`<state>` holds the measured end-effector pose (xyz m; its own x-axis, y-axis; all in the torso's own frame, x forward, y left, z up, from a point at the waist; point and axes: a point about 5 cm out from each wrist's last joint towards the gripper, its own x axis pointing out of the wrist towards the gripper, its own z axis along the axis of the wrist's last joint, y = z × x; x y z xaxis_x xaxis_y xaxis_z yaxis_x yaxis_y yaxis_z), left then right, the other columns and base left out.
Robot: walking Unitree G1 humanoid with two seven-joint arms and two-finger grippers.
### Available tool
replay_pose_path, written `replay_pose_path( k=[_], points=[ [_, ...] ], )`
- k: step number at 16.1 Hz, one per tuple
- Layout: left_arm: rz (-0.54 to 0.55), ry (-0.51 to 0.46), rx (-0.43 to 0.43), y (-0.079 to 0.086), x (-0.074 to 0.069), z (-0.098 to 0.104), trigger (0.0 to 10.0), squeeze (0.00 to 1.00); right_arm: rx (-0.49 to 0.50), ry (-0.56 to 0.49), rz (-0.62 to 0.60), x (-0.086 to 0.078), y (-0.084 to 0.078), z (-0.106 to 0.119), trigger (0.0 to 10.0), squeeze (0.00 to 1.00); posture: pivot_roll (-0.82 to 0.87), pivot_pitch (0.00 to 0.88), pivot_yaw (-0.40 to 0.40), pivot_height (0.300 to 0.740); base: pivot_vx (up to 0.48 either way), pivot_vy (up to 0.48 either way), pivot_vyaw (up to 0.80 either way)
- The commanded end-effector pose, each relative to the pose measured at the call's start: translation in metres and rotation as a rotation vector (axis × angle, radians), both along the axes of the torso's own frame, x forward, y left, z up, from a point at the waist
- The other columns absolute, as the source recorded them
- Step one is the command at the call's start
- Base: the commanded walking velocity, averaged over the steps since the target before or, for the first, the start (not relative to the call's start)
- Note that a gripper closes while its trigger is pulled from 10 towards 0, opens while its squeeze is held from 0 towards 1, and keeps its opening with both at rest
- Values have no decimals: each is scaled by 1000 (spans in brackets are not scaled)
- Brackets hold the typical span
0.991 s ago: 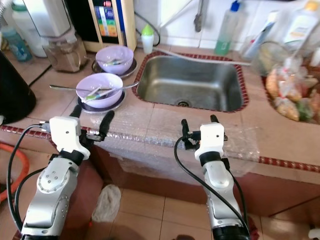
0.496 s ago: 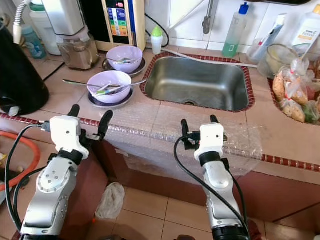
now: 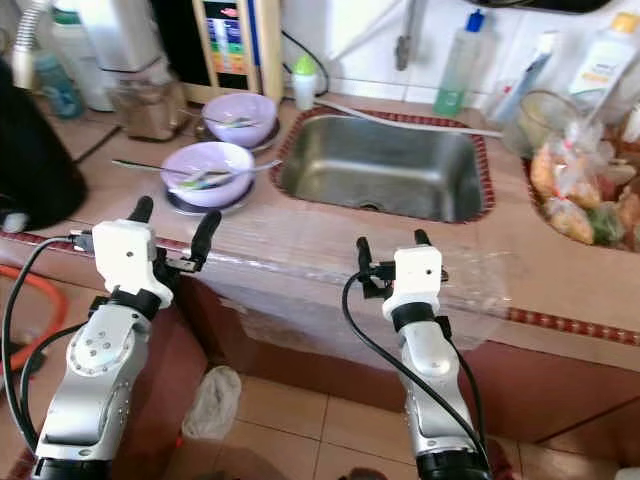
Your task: Kitchen organization
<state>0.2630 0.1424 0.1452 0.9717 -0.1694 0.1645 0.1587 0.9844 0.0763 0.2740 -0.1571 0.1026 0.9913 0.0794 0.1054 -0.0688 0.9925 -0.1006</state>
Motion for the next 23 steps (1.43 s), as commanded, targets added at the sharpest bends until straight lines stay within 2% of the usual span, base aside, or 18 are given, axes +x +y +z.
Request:
replay_pose_path(
  k=[1, 4, 13, 20, 23],
  points=[
    [-16, 1, -1, -3, 2, 0, 10000, 0, -5, -8, -12, 1, -2, 2, 10000, 0, -9, 0, 42, 740, 0, -480, 0],
    [-22, -3, -3, -4, 3, 0, 10000, 0, -11, -12, -11, 3, -4, 3, 10000, 0, -12, 0, 42, 740, 0, -477, 0],
    [12, -3, -15, 4, -6, -4, 10000, 0, -12, -27, 17, 2, 1, 4, 10000, 0, -5, 0, 40, 740, 0, 0, 48],
    [16, 0, -28, 4, -7, -3, 10000, 0, -6, -25, 29, 0, 1, 2, 10000, 0, -6, 0, 42, 740, 0, 0, 63],
    [7, -1, -28, 3, -7, -2, 10000, 0, -6, -27, 34, 0, 2, 2, 10000, 0, -7, 0, 44, 740, 0, 0, 602]
  ],
)
